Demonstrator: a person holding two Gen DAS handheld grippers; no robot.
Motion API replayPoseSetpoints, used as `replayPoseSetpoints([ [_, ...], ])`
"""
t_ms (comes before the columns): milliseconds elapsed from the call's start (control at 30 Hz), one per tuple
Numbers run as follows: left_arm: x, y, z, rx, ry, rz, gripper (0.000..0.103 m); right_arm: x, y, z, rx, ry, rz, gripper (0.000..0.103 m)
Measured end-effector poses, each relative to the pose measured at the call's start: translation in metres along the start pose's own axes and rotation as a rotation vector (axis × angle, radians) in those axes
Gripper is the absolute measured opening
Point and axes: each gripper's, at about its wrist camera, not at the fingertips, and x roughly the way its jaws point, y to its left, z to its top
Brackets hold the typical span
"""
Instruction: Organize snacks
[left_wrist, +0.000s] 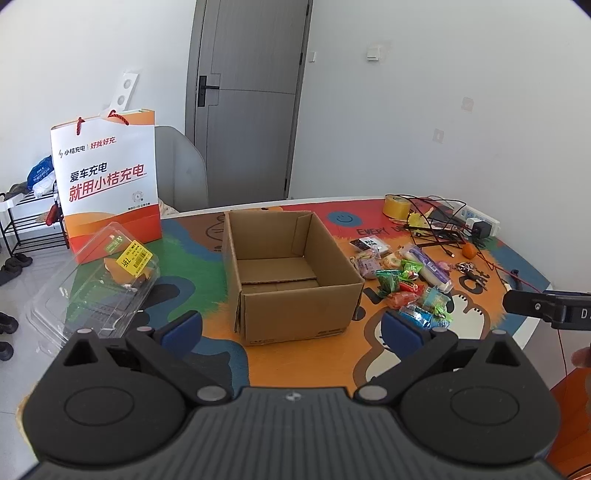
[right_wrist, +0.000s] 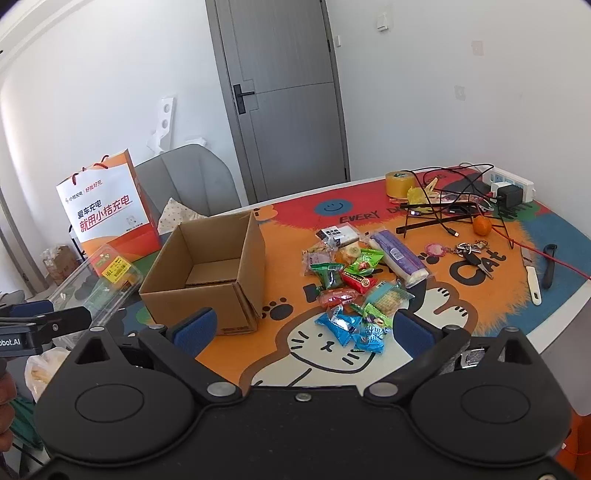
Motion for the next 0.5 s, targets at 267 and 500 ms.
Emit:
replayPoseSetpoints([
  [267,0.0001,0.002,-0.0011,-0.011,0.002,-0.003,0.102,-0.0019,0.0014,0.0015,-0.019,-0.008,-0.014,0.103],
  [500,-0.0013,0.0019,-0.0016,-0.011,-0.002,-0.007,0.102,-0.0015,-0.001,0.0011,-0.021,-0.005,-0.022,0.103],
])
